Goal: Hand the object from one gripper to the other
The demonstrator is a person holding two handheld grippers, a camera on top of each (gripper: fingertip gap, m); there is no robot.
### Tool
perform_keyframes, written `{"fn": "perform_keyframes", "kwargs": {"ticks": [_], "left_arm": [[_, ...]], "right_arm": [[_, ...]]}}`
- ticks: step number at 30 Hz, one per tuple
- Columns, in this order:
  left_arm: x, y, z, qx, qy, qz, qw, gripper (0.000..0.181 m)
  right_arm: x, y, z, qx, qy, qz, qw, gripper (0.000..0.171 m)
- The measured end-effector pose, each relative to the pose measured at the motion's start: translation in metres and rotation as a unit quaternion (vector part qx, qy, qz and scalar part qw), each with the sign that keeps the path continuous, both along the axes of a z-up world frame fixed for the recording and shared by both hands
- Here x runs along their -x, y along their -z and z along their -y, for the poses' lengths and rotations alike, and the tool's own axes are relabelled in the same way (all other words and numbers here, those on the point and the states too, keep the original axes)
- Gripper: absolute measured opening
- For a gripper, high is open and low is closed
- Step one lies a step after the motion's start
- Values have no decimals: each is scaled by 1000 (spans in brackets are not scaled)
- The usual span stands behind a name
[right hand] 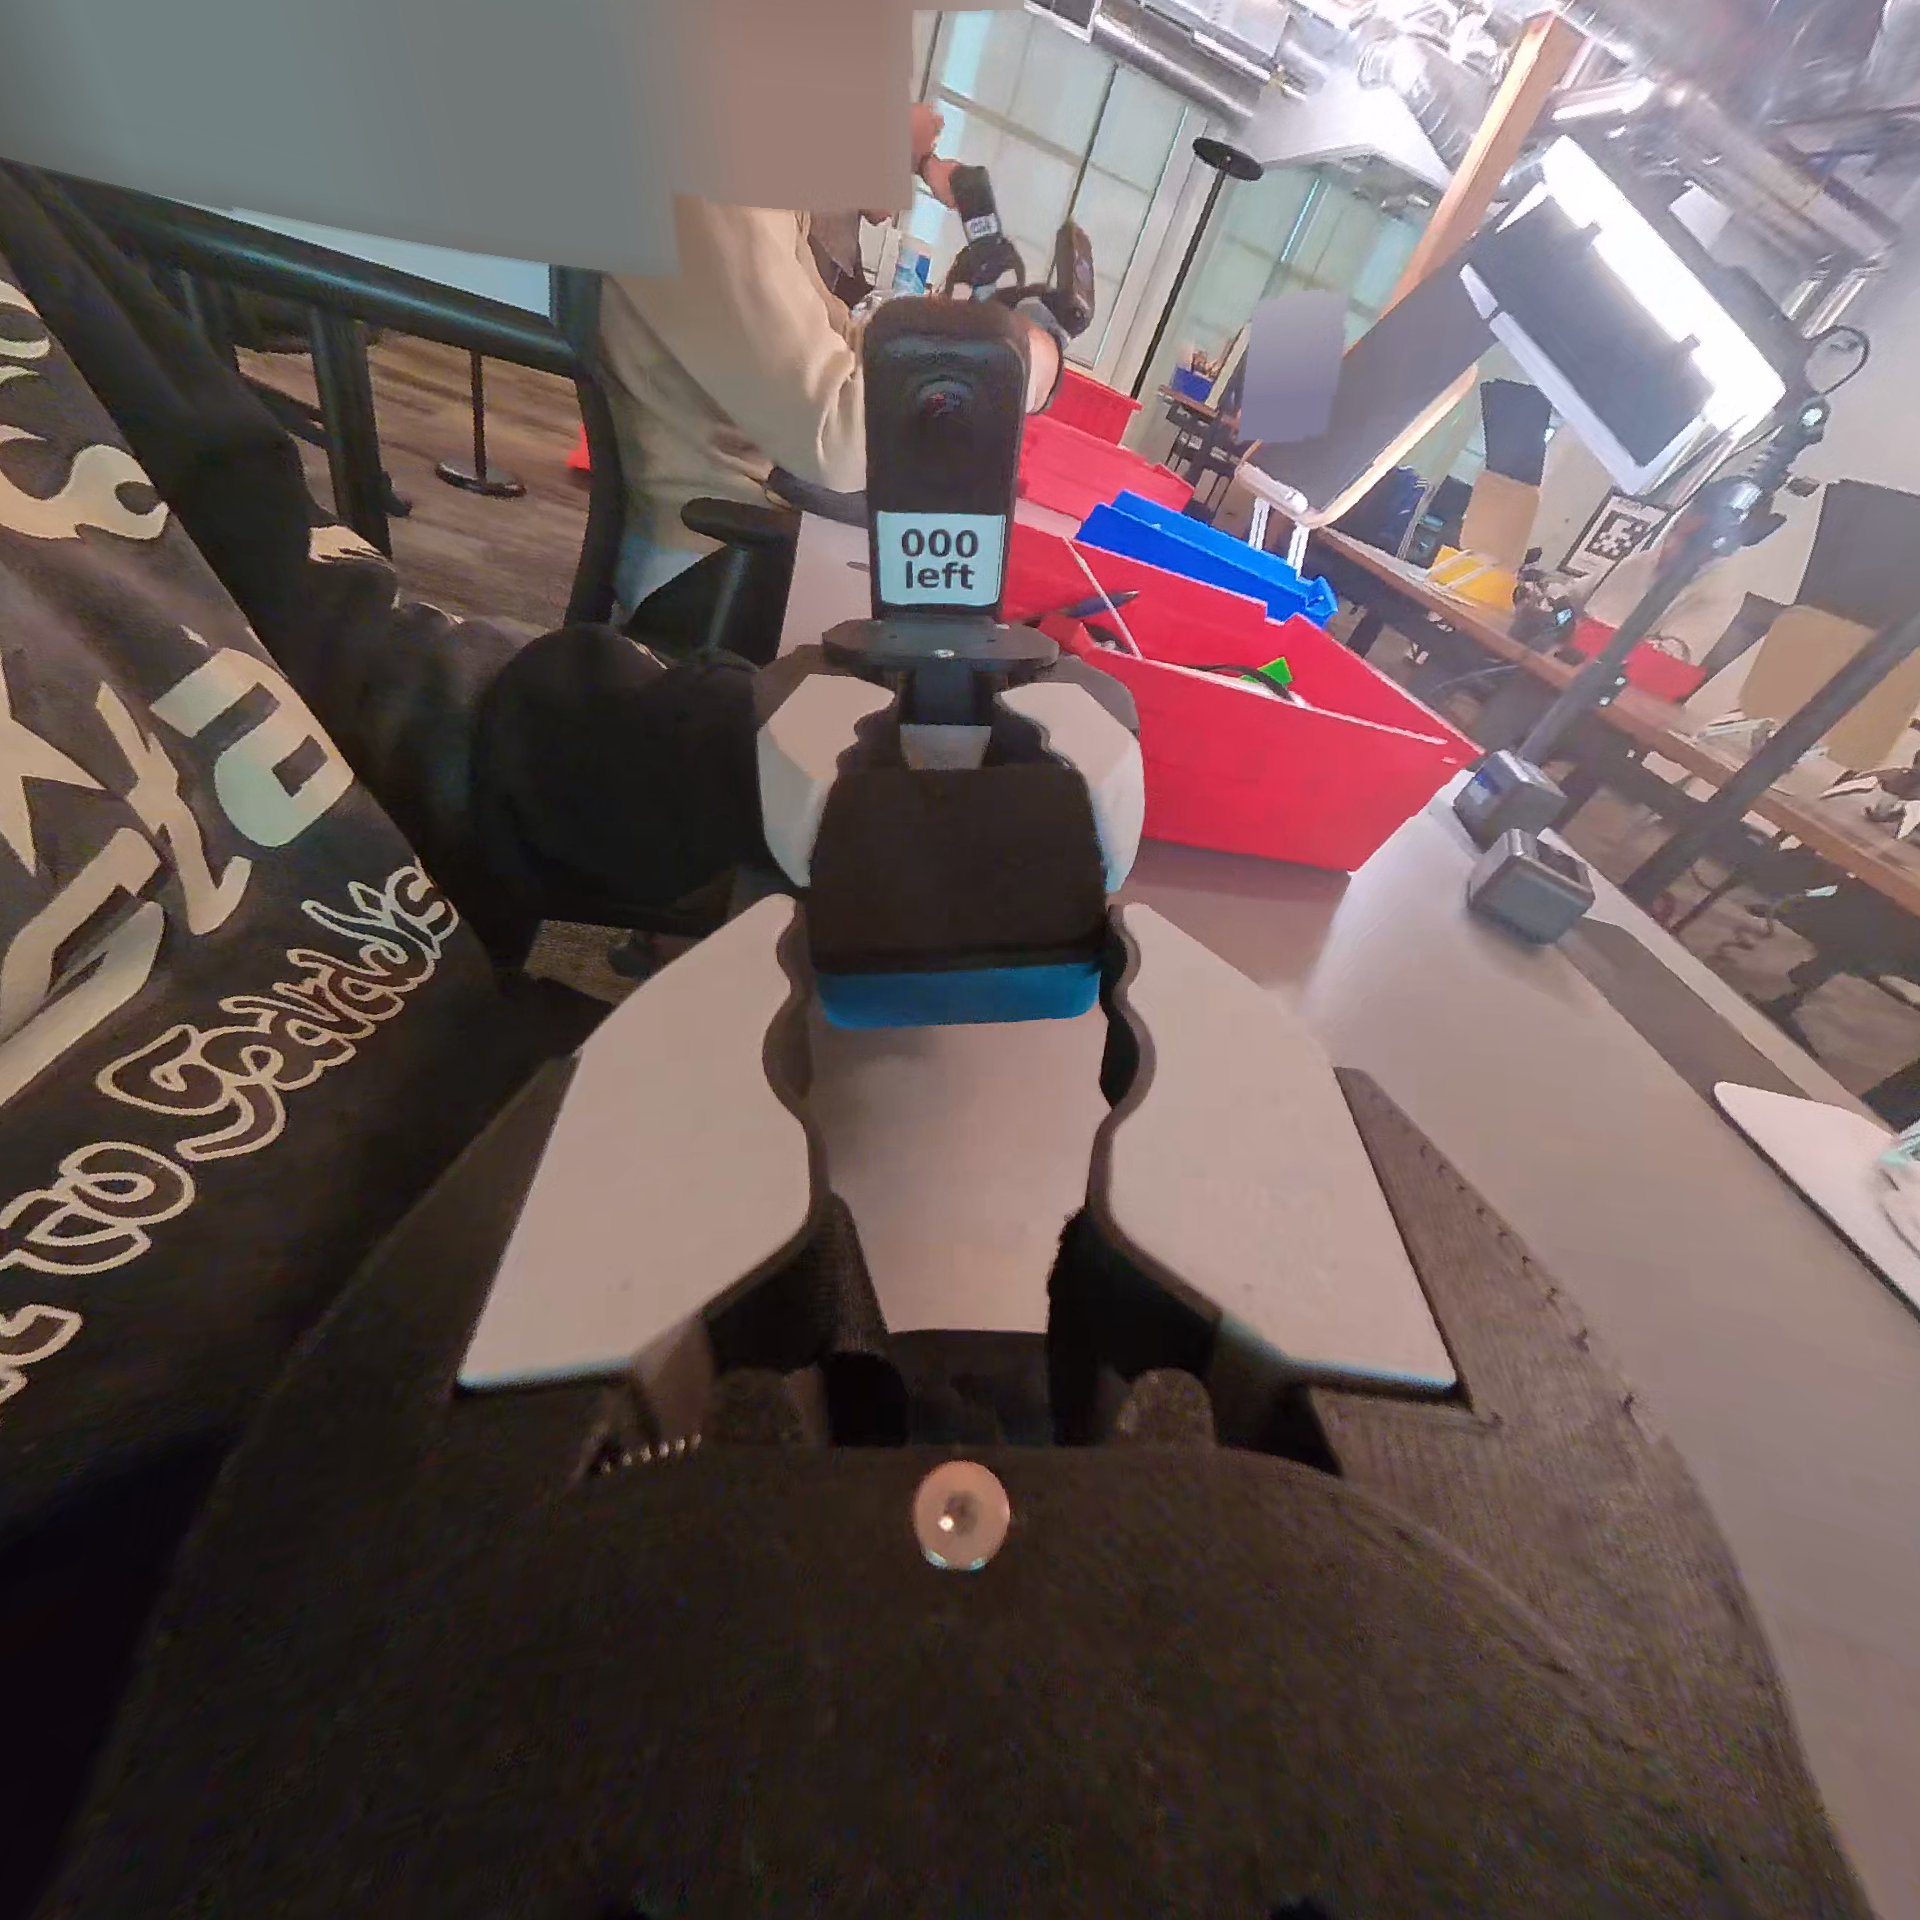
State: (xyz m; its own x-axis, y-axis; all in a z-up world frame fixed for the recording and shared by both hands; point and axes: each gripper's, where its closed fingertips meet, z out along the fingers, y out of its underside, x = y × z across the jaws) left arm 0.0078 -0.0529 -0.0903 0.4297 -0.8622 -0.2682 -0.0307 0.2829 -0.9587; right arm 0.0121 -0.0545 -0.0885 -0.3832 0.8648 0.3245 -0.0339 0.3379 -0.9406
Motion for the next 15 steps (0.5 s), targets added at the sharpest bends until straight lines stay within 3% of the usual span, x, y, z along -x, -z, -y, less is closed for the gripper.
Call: {"fn": "perform_keyframes", "kwargs": {"ticks": [3, 6, 8, 11, 13, 15], "left_arm": [[7, -5, -4, 47, 3, 33, 998, 54], [13, -12, -3, 102, 29, 79, 991, 54], [14, -13, -2, 121, 42, 89, 988, 54], [11, -12, 2, 134, 61, 86, 985, 54], [8, -10, 5, 139, 69, 80, 985, 54], [8, -9, 4, 138, 68, 78, 985, 54]], "right_arm": [[-1, -14, -1, -81, 15, -107, 991, 62], [-6, -18, -2, -262, 61, -203, 941, 53], [-4, -14, 0, -374, 87, -224, 896, 50], [1, -13, 1, -465, 126, -243, 842, 39], [4, -10, 0, -496, 137, -241, 823, 22], [4, -9, 0, -496, 140, -234, 824, 21]]}}
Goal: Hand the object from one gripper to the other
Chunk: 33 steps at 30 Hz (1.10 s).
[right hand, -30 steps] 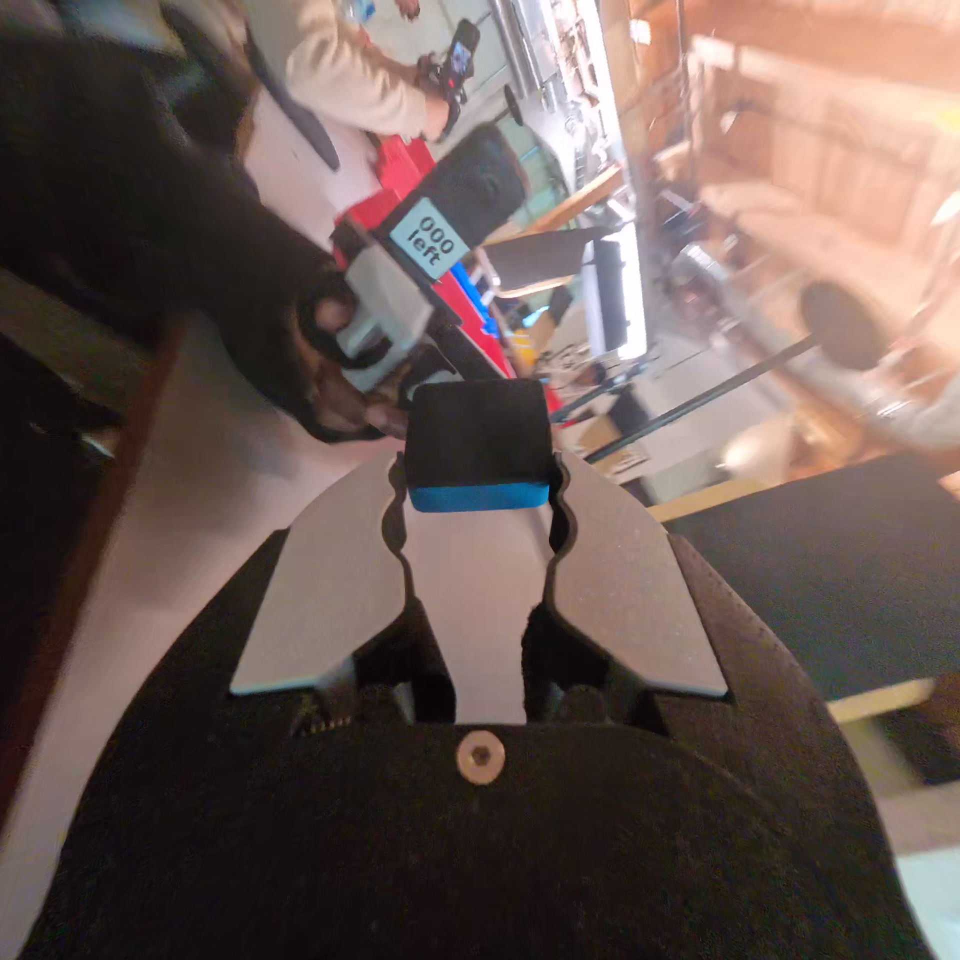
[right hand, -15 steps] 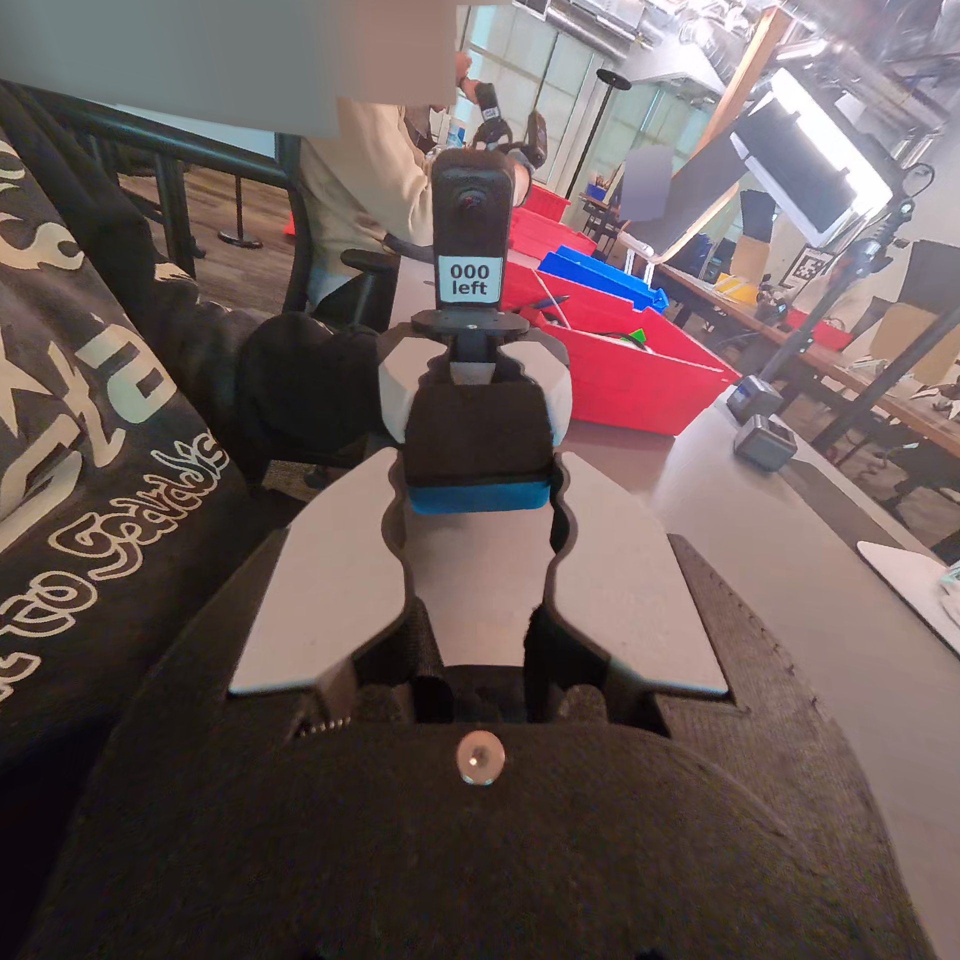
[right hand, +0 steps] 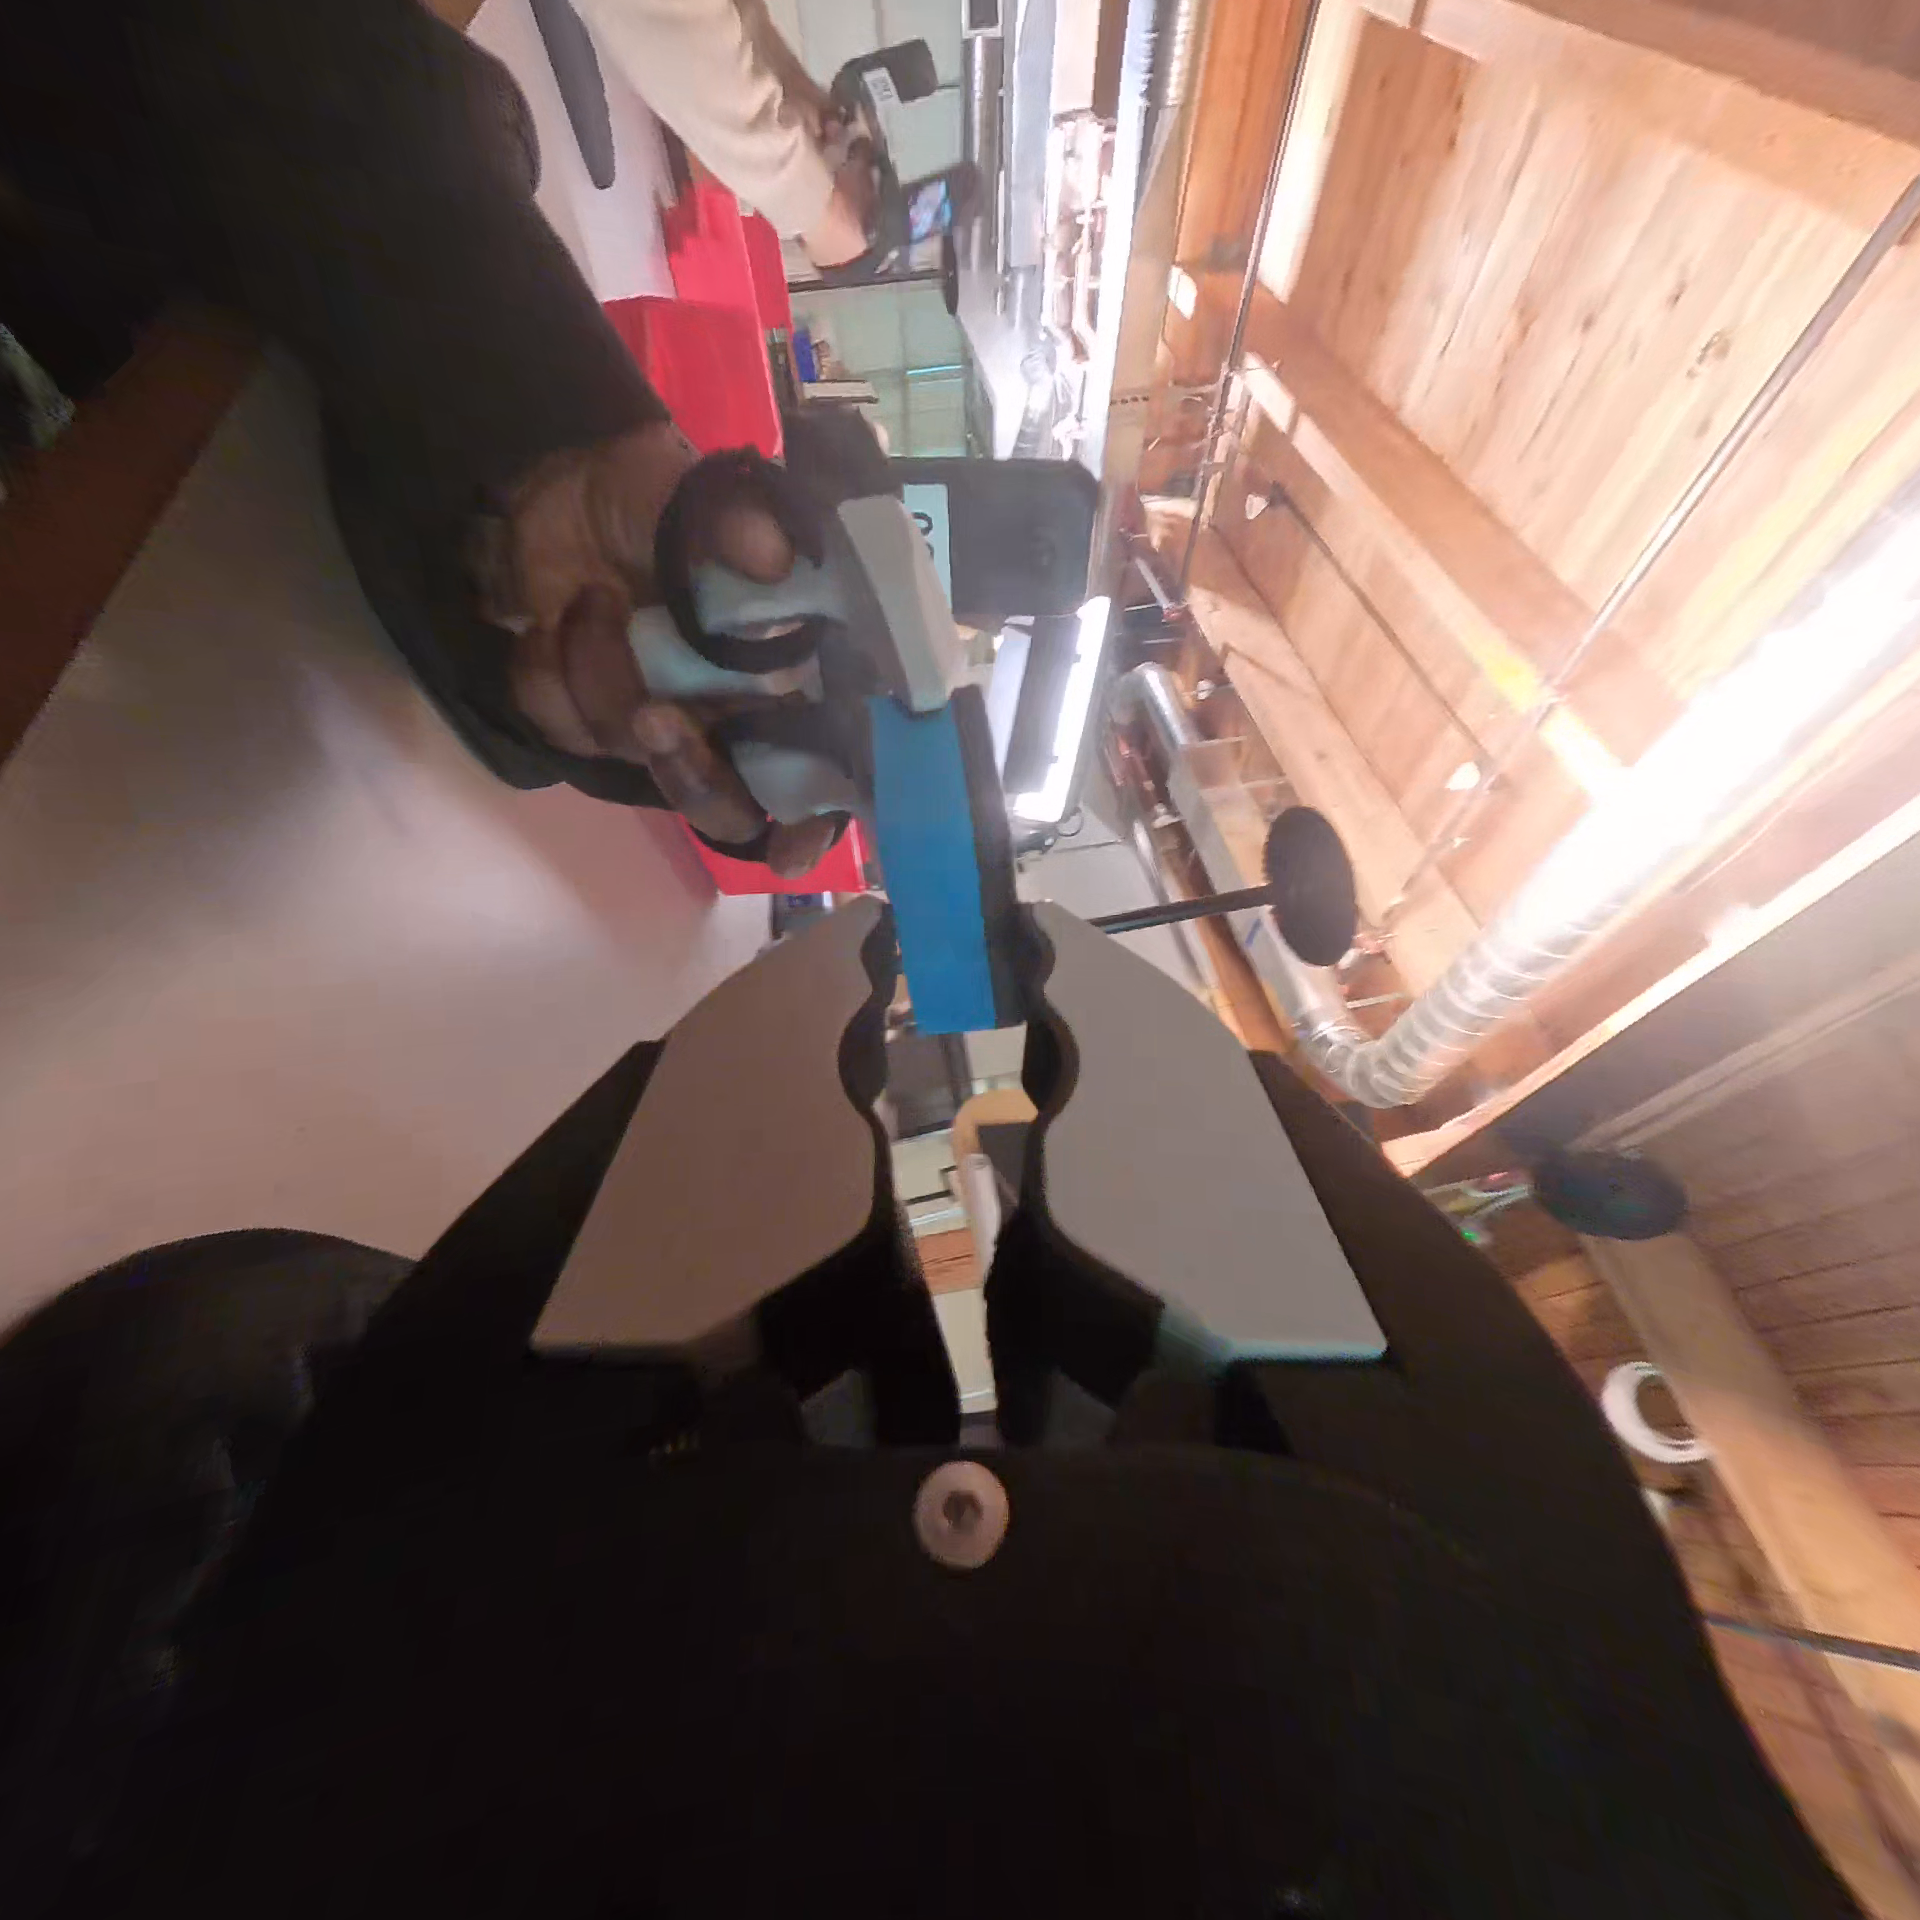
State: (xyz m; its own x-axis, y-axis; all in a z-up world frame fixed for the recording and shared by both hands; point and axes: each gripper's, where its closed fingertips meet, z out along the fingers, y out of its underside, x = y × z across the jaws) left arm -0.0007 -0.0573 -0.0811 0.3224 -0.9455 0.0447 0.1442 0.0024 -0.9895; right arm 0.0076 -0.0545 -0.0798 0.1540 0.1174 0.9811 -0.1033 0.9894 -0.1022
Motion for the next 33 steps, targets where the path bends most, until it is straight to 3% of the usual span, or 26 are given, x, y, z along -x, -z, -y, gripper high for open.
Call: {"fn": "perform_keyframes", "kwargs": {"ticks": [4, 7, 10, 13, 16, 19, 23, 26, 29, 33], "left_arm": [[0, -9, 3, -105, -35, 3, 994, 61], [7, -21, 1, -198, -104, 10, 975, 63], [8, -17, -5, -180, -111, -5, 977, 51], [5, -8, -8, -150, -104, -30, 983, 40], [1, -2, -6, -127, -78, -47, 988, 21], [2, -1, -9, -90, -73, -38, 993, 21], [8, -4, -12, -27, -55, -3, 998, 21], [10, -6, -10, 4, -32, 20, 999, 20], [7, -3, -9, 24, -17, 19, 999, 20], [2, 4, -7, 36, -6, 1, 999, 21]], "right_arm": [[-4, -5, -1, 174, -44, 65, 982, 20], [-3, -1, -9, 366, -72, 154, 915, 21], [-6, -1, -8, 504, -123, 206, 829, 20], [-7, 1, -7, 537, -138, 227, 800, 20], [-4, 5, -10, 536, -118, 229, 804, 20], [-3, 3, -14, 513, -117, 206, 825, 22], [-2, -7, -17, 341, -99, 92, 930, 67], [-1, 2, -16, 159, -37, 63, 985, 82], [2, 4, -13, 23, 9, 30, 999, 78], [4, 6, -10, -5, 20, 22, 1000, 56]]}}
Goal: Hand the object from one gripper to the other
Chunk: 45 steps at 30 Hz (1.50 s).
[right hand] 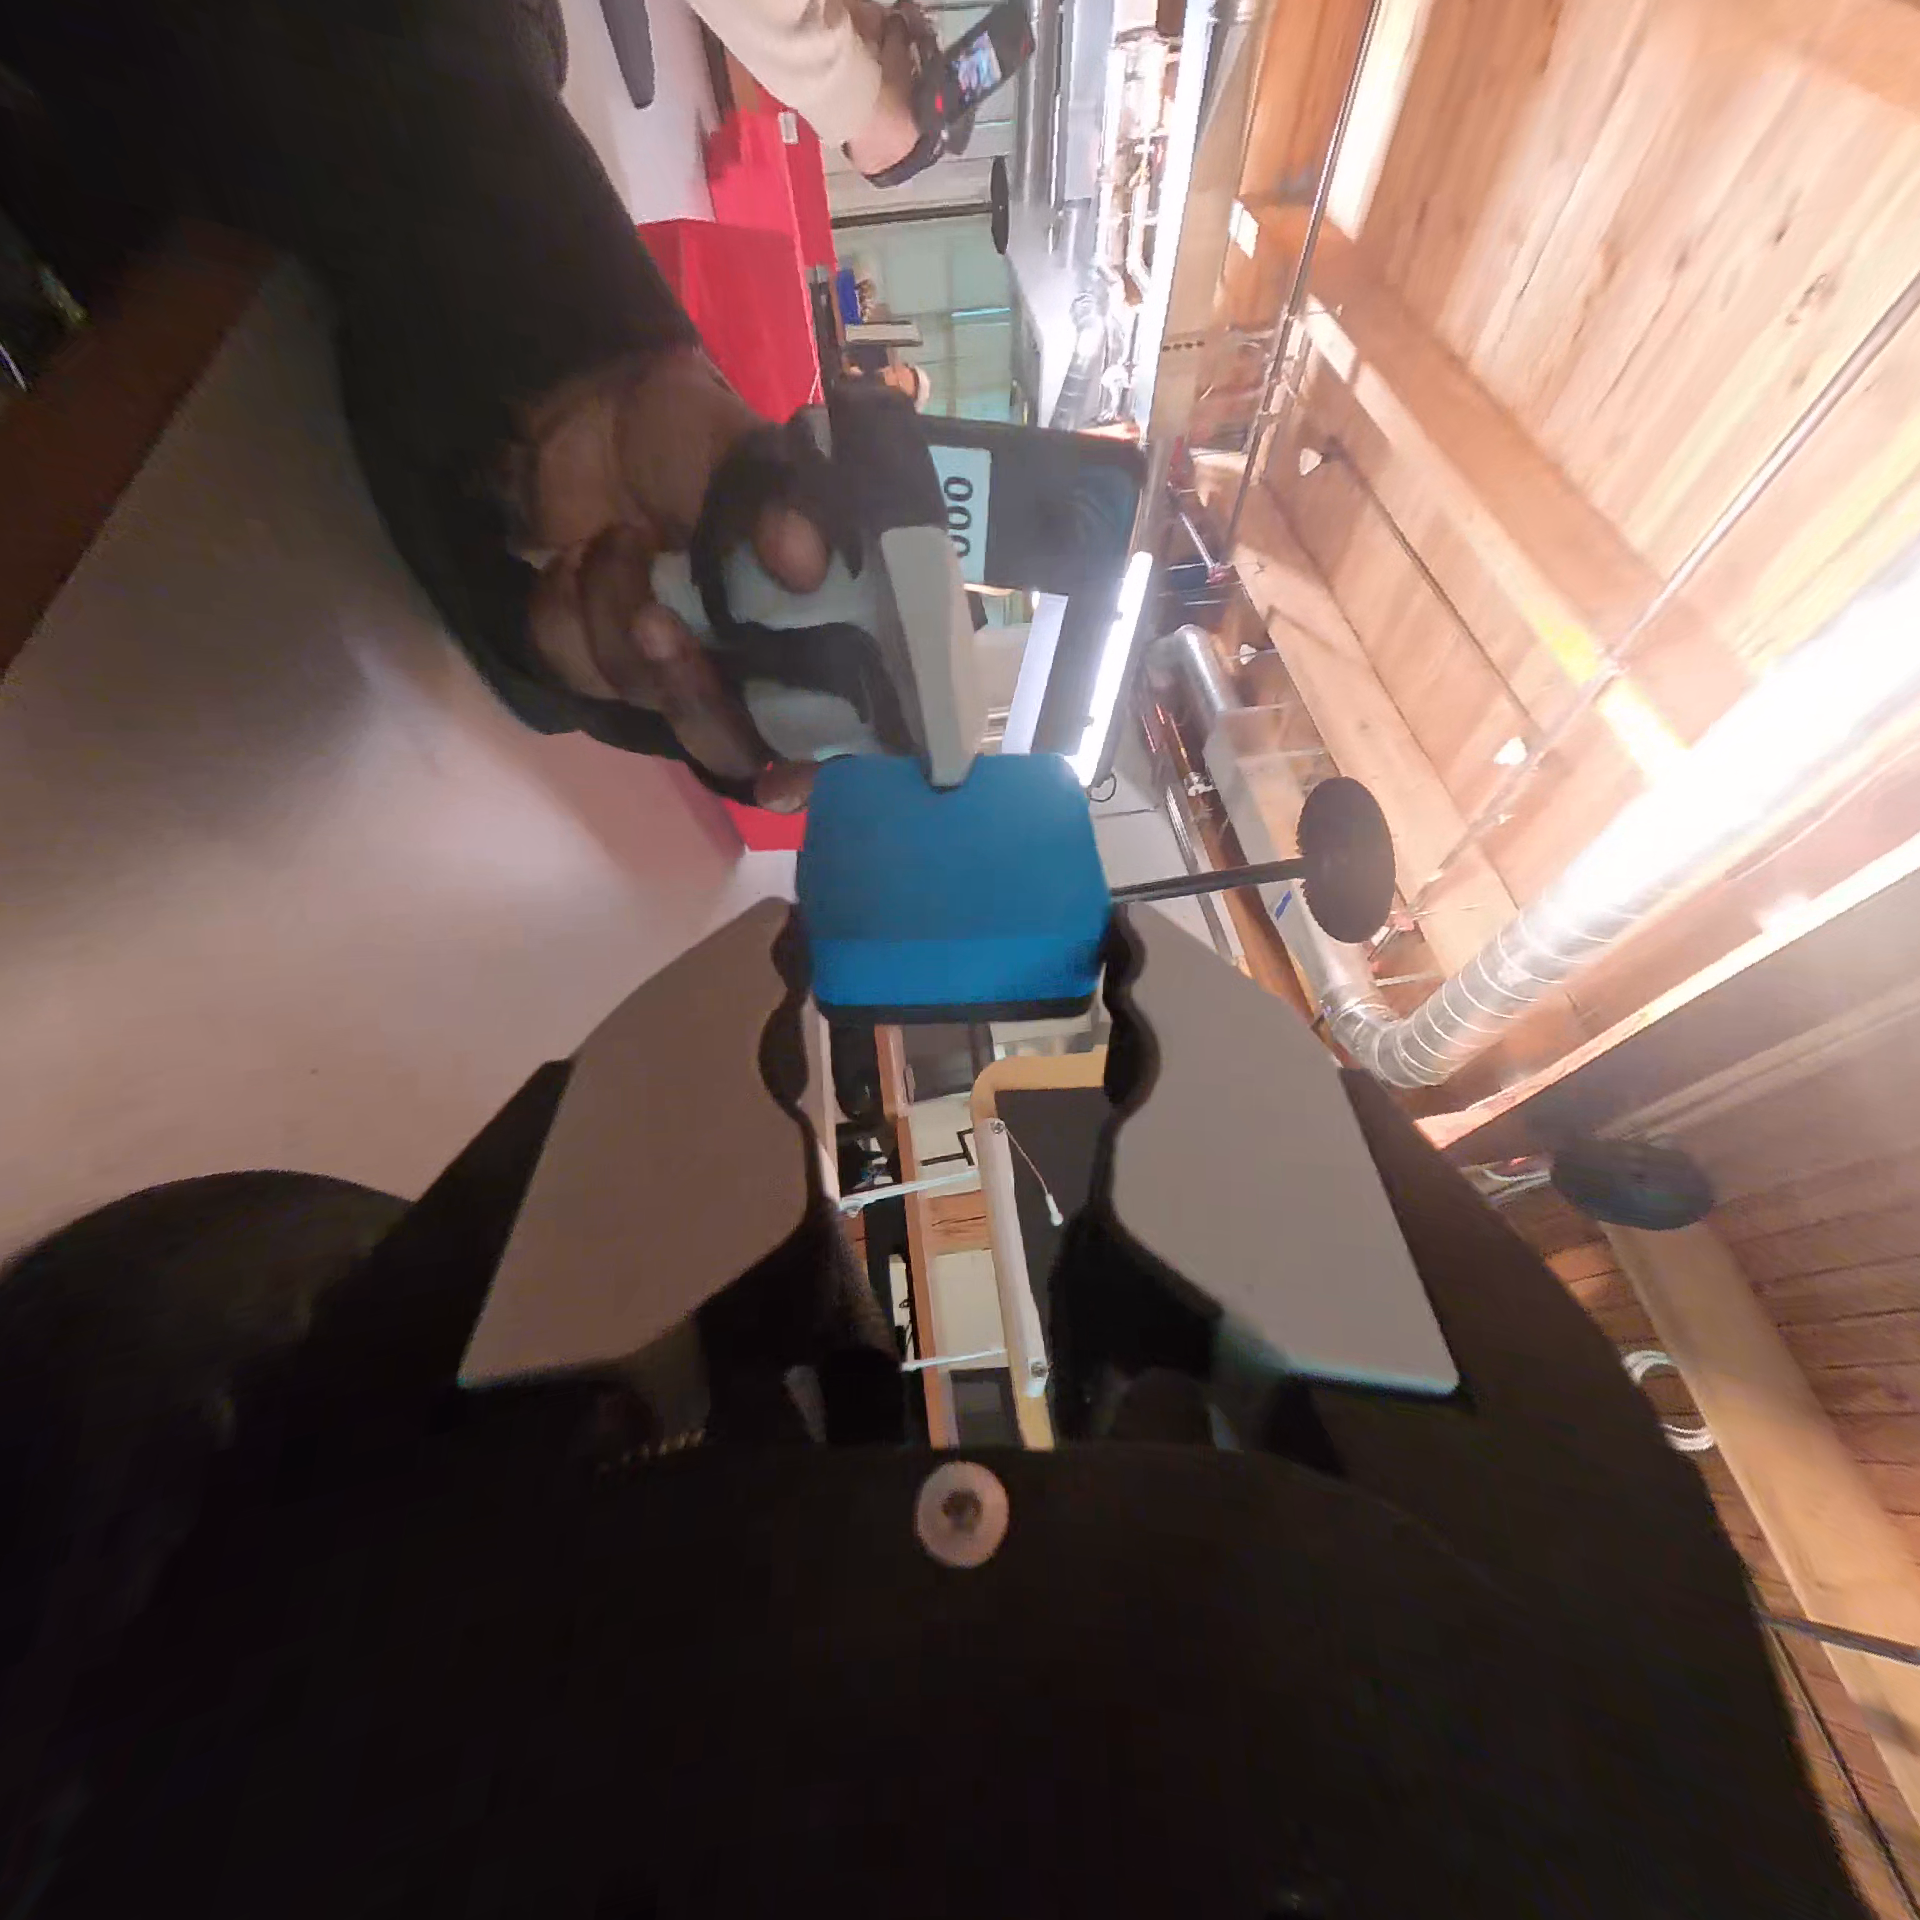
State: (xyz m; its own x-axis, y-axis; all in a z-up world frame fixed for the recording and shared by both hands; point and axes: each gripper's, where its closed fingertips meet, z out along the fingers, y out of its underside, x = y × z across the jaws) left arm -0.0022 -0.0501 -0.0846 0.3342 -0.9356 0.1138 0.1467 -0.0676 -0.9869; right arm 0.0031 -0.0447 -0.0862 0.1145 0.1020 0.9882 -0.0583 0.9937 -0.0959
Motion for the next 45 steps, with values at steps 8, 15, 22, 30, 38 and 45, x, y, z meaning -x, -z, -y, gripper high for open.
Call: {"fn": "perform_keyframes", "kwargs": {"ticks": [8, 15, 22, 30, 38, 45], "left_arm": [[-5, -14, 6, -219, -85, -31, 971, 74], [-10, -5, 2, -245, -102, -78, 961, 70], [-11, 5, -1, -219, -92, -106, 966, 55], [1, -11, 2, -161, -74, -32, 984, 54], [-2, -8, 4, -125, -47, -19, 991, 54], [41, -31, -33, -195, -254, 26, 947, 60]], "right_arm": [[-7, -4, 4, 356, -99, 120, 922, 55], [-6, 3, 6, 422, -113, 163, 884, 55], [-4, 6, 5, 432, -108, 172, 878, 55], [-9, -4, 0, 261, -88, 87, 958, 56], [-6, -11, 9, -37, 4, -17, 999, 23], [-22, -43, -37, 87, 69, -41, 993, 21]]}}
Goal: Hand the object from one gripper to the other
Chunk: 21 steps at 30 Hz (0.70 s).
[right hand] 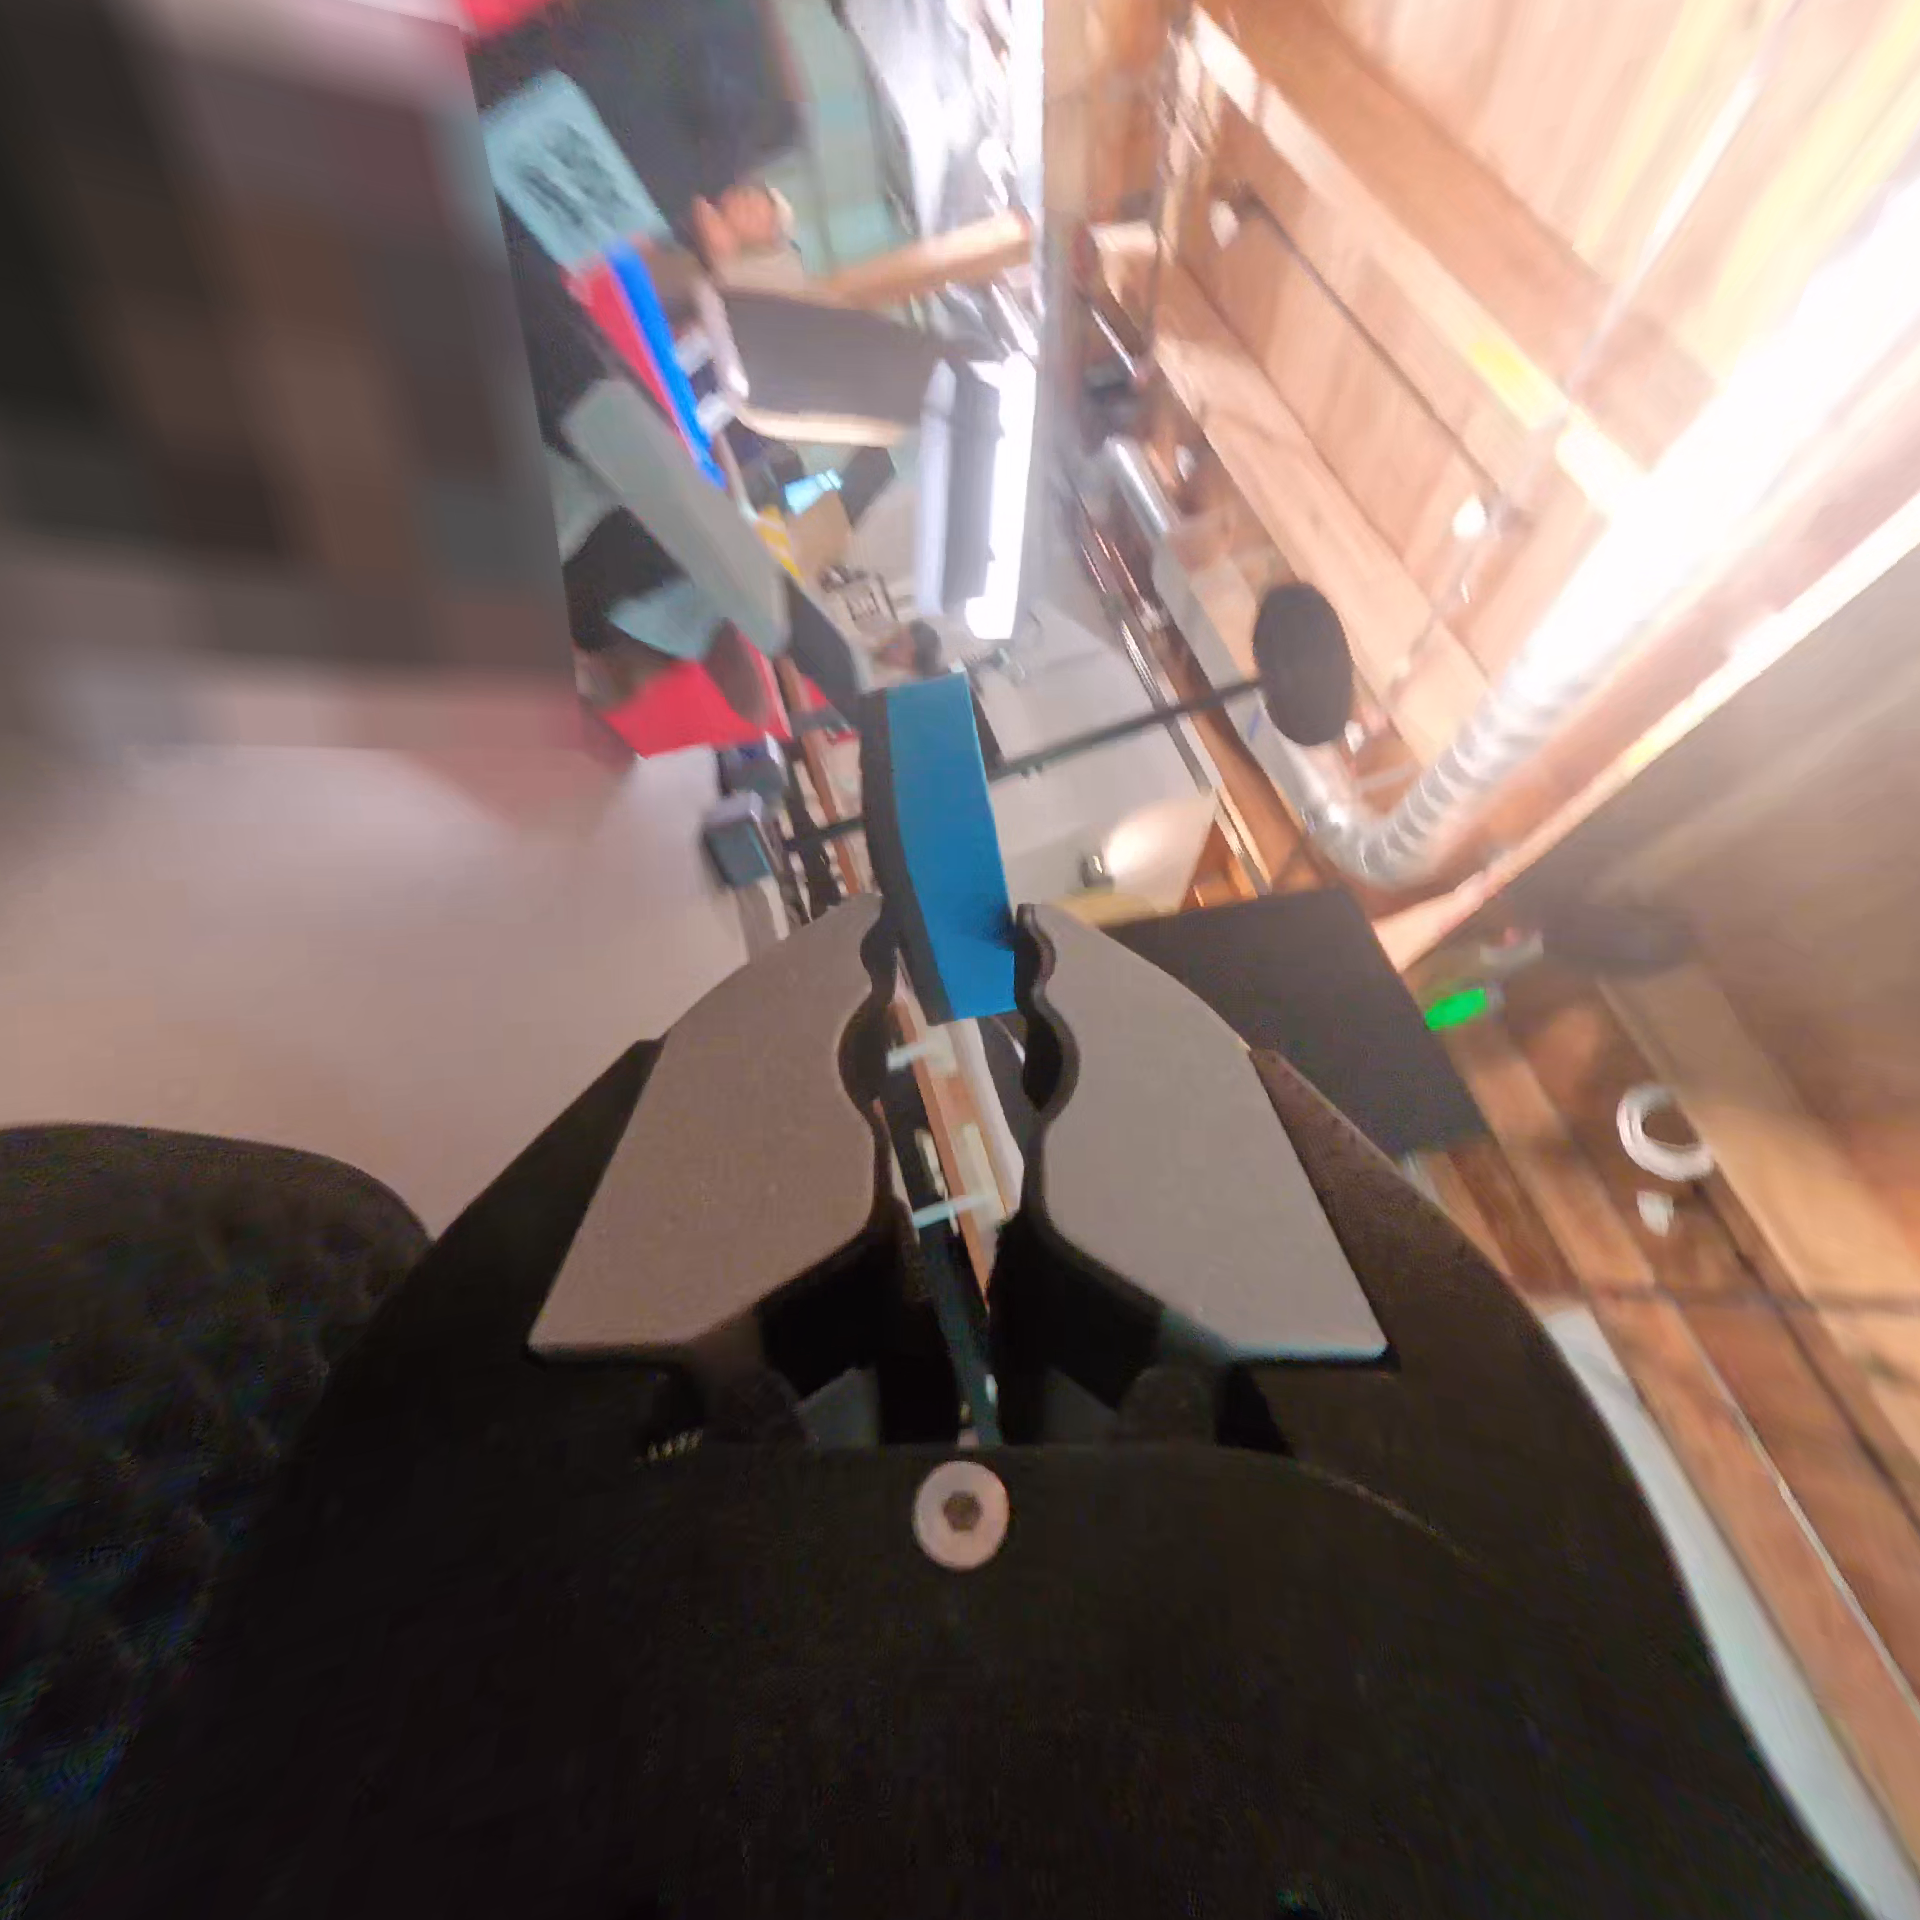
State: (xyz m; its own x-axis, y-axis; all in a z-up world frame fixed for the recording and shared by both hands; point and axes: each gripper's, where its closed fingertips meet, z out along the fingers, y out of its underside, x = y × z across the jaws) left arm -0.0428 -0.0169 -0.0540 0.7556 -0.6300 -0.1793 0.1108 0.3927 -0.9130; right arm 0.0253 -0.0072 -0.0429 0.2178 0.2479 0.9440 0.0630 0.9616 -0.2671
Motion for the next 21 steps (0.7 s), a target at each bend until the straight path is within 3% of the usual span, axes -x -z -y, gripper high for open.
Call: {"fn": "perform_keyframes", "kwargs": {"ticks": [3, 9, 14, 18, 21], "left_arm": [[43, 5, -28, 51, -121, 56, 990, 60], [73, 13, -40, 93, -180, 106, 974, 61], [66, 22, -45, 126, -158, 103, 974, 62], [68, 24, -46, 133, -159, 110, 972, 62], [66, 26, -47, 142, -152, 111, 972, 62]], "right_arm": [[-30, -28, -50, 53, 82, -41, 994, 21], [-128, -45, -166, 195, 281, -78, 936, 22], [-223, -1, -243, 401, 403, -96, 817, 22], [-280, 37, -263, 531, 467, -107, 699, 23], [-300, 59, -265, 560, 506, -83, 651, 22]]}}
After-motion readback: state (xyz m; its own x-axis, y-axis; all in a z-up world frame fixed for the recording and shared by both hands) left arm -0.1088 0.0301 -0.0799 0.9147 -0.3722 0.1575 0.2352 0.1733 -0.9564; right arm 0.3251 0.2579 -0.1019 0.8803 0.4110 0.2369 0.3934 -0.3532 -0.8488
